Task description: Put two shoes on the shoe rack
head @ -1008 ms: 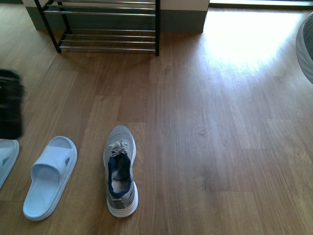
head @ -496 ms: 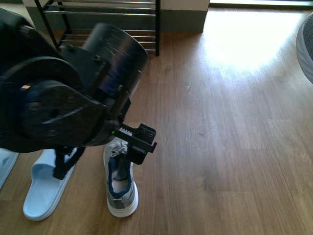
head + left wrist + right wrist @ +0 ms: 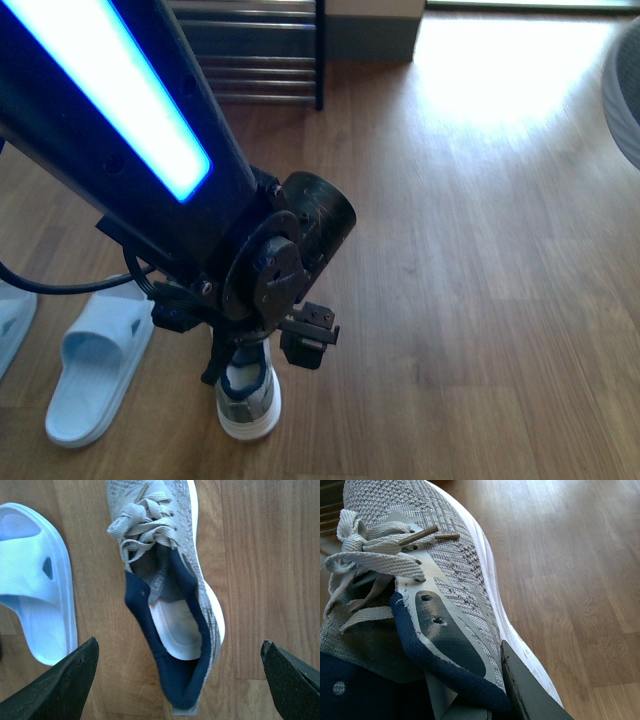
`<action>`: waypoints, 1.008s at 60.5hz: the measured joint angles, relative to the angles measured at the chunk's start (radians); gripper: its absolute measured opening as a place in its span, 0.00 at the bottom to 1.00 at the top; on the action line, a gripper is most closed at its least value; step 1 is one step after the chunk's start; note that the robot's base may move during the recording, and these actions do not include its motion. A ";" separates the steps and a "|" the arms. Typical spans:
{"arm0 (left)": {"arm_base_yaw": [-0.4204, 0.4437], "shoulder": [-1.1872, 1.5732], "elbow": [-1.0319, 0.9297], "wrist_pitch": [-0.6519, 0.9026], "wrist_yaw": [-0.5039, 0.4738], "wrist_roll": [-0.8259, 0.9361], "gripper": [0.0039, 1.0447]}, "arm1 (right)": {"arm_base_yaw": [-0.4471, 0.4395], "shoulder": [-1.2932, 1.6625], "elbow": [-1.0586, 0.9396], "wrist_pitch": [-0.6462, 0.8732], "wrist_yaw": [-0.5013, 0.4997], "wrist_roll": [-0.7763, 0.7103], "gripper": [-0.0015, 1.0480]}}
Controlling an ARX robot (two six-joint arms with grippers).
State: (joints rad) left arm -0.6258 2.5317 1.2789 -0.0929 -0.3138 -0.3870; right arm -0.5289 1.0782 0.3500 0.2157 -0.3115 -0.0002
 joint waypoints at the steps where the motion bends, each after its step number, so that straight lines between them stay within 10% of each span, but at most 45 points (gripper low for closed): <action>1: -0.003 0.011 0.010 -0.002 0.001 -0.006 0.91 | 0.000 0.000 0.000 0.000 0.000 0.000 0.01; 61: -0.039 0.343 0.284 -0.148 -0.008 -0.150 0.91 | 0.000 0.000 0.000 0.000 0.000 0.000 0.01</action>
State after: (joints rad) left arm -0.6643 2.8750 1.5631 -0.2405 -0.3214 -0.5369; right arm -0.5289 1.0782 0.3500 0.2157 -0.3115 -0.0006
